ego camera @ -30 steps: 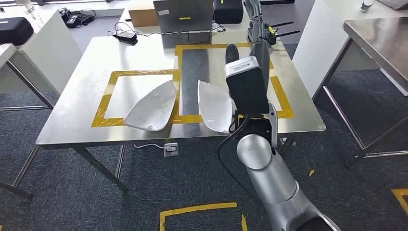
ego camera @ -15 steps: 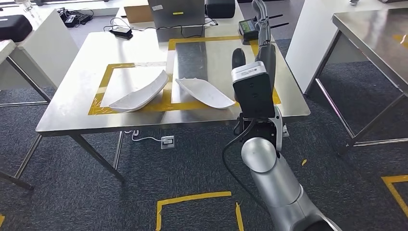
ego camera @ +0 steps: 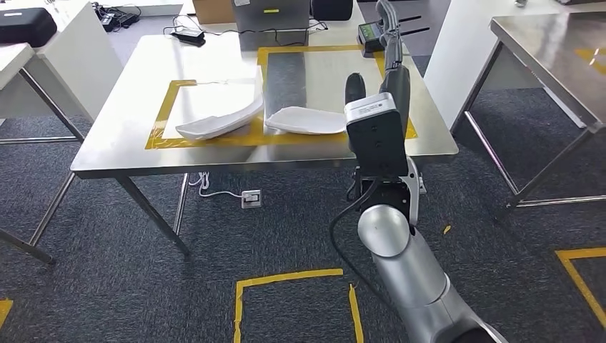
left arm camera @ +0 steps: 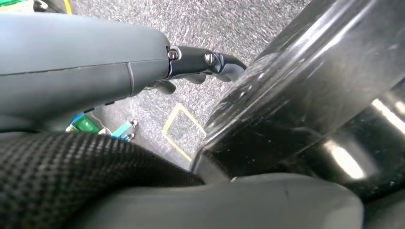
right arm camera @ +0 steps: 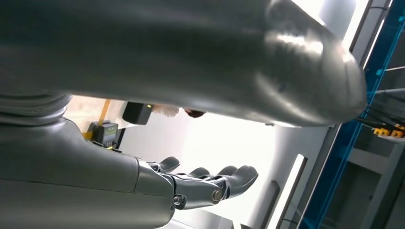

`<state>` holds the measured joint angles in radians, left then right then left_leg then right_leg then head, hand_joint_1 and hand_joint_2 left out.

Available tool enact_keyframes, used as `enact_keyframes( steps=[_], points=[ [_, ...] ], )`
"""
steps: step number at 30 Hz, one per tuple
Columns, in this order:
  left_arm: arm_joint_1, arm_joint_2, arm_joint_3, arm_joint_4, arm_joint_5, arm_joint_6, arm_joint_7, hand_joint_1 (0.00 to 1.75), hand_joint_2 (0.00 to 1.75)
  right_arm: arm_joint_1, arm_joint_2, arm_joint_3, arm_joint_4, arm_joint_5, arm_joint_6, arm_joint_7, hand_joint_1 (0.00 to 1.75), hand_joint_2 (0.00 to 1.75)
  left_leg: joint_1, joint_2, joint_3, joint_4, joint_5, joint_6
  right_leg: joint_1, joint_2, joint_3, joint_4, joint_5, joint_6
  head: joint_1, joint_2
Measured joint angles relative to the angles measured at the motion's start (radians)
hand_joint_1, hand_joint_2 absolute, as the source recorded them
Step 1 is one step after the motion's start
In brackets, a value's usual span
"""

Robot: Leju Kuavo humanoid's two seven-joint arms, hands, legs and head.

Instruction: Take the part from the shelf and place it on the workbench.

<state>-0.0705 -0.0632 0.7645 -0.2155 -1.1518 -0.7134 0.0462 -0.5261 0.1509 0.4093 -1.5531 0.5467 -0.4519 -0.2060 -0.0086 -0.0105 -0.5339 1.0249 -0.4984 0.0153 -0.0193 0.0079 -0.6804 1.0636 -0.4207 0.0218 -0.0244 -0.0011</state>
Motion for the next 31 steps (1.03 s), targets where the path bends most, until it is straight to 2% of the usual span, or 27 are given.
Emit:
enact_keyframes(
  steps=[1,3,4,5,6,7,8,9,10,11,12,14,15,16,18,19,20,21,22,23,24,25,26,27,29,31],
  points=[
    [0.000,-0.001,0.000,0.000,0.000,0.000,-0.001,0.00,0.00,0.001,-0.002,0.000,0.000,0.000,0.000,0.000,0.00,0.00,0.002,0.003,-0.011,-0.002,0.011,0.007,0.000,-0.001,-0.015,0.036,-0.038,0.003,0.001,0.000],
    [-0.001,-0.002,0.000,0.000,0.000,0.000,-0.002,0.00,0.00,0.001,-0.004,0.000,0.000,0.000,0.000,0.000,0.00,0.00,0.001,0.008,-0.039,-0.001,0.032,0.015,0.002,-0.002,-0.052,0.156,-0.131,0.006,0.002,0.000],
    [-0.001,-0.003,0.000,0.000,0.000,0.000,-0.003,0.00,0.00,0.002,-0.005,0.000,0.000,0.000,0.000,0.000,0.00,0.00,0.000,0.009,-0.053,0.000,0.042,0.016,0.004,-0.002,-0.063,0.213,-0.157,0.006,0.002,0.000],
    [-0.002,-0.004,0.000,0.000,0.000,0.000,-0.004,0.00,0.00,0.004,-0.007,0.000,0.000,0.000,0.000,0.000,0.00,0.00,-0.002,0.011,-0.068,0.001,0.053,0.017,0.006,-0.002,-0.062,0.249,-0.162,0.005,0.002,0.000],
    [-0.002,-0.004,0.000,0.000,0.000,0.000,-0.004,0.00,0.00,0.005,-0.009,0.000,0.001,0.000,0.000,0.000,0.00,0.00,-0.002,0.011,-0.083,0.003,0.064,0.016,0.009,-0.002,-0.044,0.252,-0.146,0.002,0.002,0.000],
    [-0.003,-0.005,0.000,0.000,0.000,0.000,-0.005,0.00,0.00,0.007,-0.010,0.000,0.001,-0.001,-0.001,0.000,0.00,0.00,-0.003,0.012,-0.098,0.005,0.075,0.015,0.012,-0.002,-0.006,0.219,-0.121,-0.002,0.002,0.000],
    [-0.004,-0.006,0.000,0.000,0.000,0.000,-0.004,0.00,0.00,0.008,-0.010,0.000,0.001,-0.001,-0.002,0.000,0.00,0.00,-0.003,0.012,-0.111,0.008,0.085,0.013,0.016,-0.003,0.048,0.156,-0.104,-0.007,0.002,0.000],
    [-0.005,-0.007,0.000,0.000,0.000,0.000,-0.004,0.00,0.00,0.009,-0.010,0.000,0.001,-0.002,-0.003,0.000,0.00,0.00,-0.004,0.011,-0.121,0.011,0.094,0.010,0.020,-0.003,0.103,0.081,-0.103,-0.014,0.002,0.000],
    [-0.006,-0.008,0.000,0.000,0.000,0.000,-0.004,0.00,0.00,0.011,-0.011,0.000,0.001,-0.003,-0.006,0.000,0.00,0.00,-0.004,0.010,-0.127,0.012,0.102,0.006,0.023,-0.003,0.145,0.021,-0.108,-0.020,0.002,0.000],
    [-0.007,-0.009,0.000,0.000,0.000,0.000,-0.004,0.00,0.00,0.014,-0.011,0.000,0.001,-0.006,-0.010,0.000,0.00,0.00,-0.004,0.009,-0.129,0.012,0.110,0.000,0.026,-0.002,0.168,-0.018,-0.119,-0.027,0.004,0.000],
    [-0.007,-0.009,0.000,0.000,0.000,0.000,-0.003,0.00,0.00,0.018,-0.012,0.000,0.003,-0.009,-0.013,0.000,0.00,0.00,-0.003,0.008,-0.129,0.009,0.117,-0.006,0.028,-0.002,0.173,-0.035,-0.122,-0.033,0.006,0.000],
    [-0.006,-0.008,0.000,0.000,0.001,0.000,-0.003,0.00,0.00,0.030,-0.015,0.000,0.015,-0.018,-0.018,-0.001,0.00,0.00,-0.001,0.007,-0.130,0.005,0.126,-0.018,0.027,-0.003,0.164,-0.042,-0.105,-0.046,0.010,0.000],
    [-0.006,-0.008,0.000,0.000,0.002,0.000,-0.005,0.00,0.00,0.038,-0.017,0.000,0.027,-0.023,-0.019,-0.001,0.00,0.00,-0.001,0.005,-0.136,0.015,0.111,-0.022,0.025,-0.003,0.159,-0.046,-0.093,-0.052,0.010,0.000],
    [-0.005,-0.008,0.000,0.000,0.004,0.000,-0.007,0.00,0.00,0.047,-0.018,-0.001,0.045,-0.028,-0.019,0.003,0.00,0.00,0.000,0.003,-0.147,0.042,0.078,-0.026,0.022,-0.004,0.150,-0.050,-0.080,-0.058,0.009,0.000],
    [-0.005,-0.007,0.000,0.000,0.009,0.000,-0.013,0.00,0.00,0.069,-0.024,-0.011,0.100,-0.033,-0.004,0.037,0.00,0.00,0.003,0.000,-0.175,0.151,-0.019,-0.033,0.019,-0.005,0.127,-0.051,-0.056,-0.062,0.008,0.000],
    [-0.005,-0.007,0.000,0.000,0.011,0.000,-0.016,0.00,0.00,0.083,-0.028,-0.021,0.140,-0.038,0.007,0.057,0.00,0.00,0.004,0.000,-0.184,0.211,-0.054,-0.037,0.018,-0.006,0.114,-0.051,-0.045,-0.061,0.009,0.000],
    [-0.004,-0.007,0.001,0.000,0.012,0.000,-0.019,0.00,0.00,0.096,-0.033,-0.034,0.191,-0.048,0.018,0.070,0.00,0.00,0.006,0.000,-0.184,0.256,-0.065,-0.040,0.018,-0.006,0.101,-0.051,-0.033,-0.059,0.009,0.000],
    [-0.003,-0.007,0.002,0.000,0.014,0.000,-0.020,0.00,0.00,0.108,-0.039,-0.050,0.253,-0.063,0.027,0.075,0.00,0.00,0.007,-0.001,-0.172,0.273,-0.056,-0.042,0.017,-0.007,0.087,-0.050,-0.021,-0.056,0.008,0.000],
    [0.000,-0.007,0.002,0.000,0.015,0.000,-0.019,0.00,0.00,0.116,-0.046,-0.068,0.322,-0.084,0.038,0.073,0.00,0.00,0.009,-0.001,-0.147,0.258,-0.034,-0.044,0.016,-0.008,0.072,-0.050,-0.010,-0.052,0.009,0.000],
    [0.003,-0.007,0.003,0.000,0.016,0.000,-0.017,0.00,0.00,0.121,-0.053,-0.090,0.400,-0.114,0.057,0.070,0.00,0.00,0.013,-0.001,-0.107,0.215,-0.014,-0.047,0.015,-0.008,0.057,-0.048,0.002,-0.046,0.009,0.000],
    [0.007,-0.007,0.003,0.000,0.017,0.000,-0.016,0.00,0.00,0.124,-0.062,-0.118,0.486,-0.156,0.086,0.070,0.00,0.00,0.017,-0.004,-0.057,0.152,-0.009,-0.049,0.015,-0.007,0.042,-0.046,0.012,-0.040,0.008,0.000],
    [0.011,-0.007,0.003,0.000,0.018,0.000,-0.016,0.00,0.00,0.127,-0.073,-0.153,0.581,-0.210,0.122,0.070,0.00,0.00,0.017,-0.010,-0.013,0.089,-0.015,-0.047,0.015,-0.007,0.030,-0.043,0.021,-0.033,0.008,0.000],
    [0.014,-0.007,0.003,0.000,0.018,0.000,-0.018,0.00,0.00,0.135,-0.087,-0.195,0.678,-0.271,0.161,0.069,0.00,0.00,0.017,-0.016,0.017,0.042,-0.026,-0.040,0.017,-0.009,0.023,-0.041,0.029,-0.024,0.008,0.000],
    [0.017,-0.006,0.003,0.000,0.019,0.000,-0.022,0.00,0.00,0.151,-0.101,-0.244,0.774,-0.332,0.198,0.069,0.00,0.00,0.014,-0.023,0.031,0.016,-0.036,-0.031,0.018,-0.013,0.020,-0.041,0.035,-0.017,0.008,0.000],
    [0.025,-0.005,0.006,0.000,0.024,0.000,-0.036,0.00,0.00,0.208,-0.130,-0.348,0.937,-0.432,0.254,0.080,0.00,0.00,0.010,-0.031,0.019,0.010,-0.030,-0.007,0.015,-0.023,0.019,-0.040,0.043,-0.003,0.010,0.000],
    [0.031,-0.004,0.011,0.000,0.029,0.000,-0.048,0.00,0.00,0.258,-0.148,-0.424,1.035,-0.488,0.282,0.096,0.00,0.00,0.009,-0.032,0.006,0.010,-0.018,0.007,0.010,-0.023,0.010,-0.024,0.023,0.006,0.011,0.000]
  ],
)
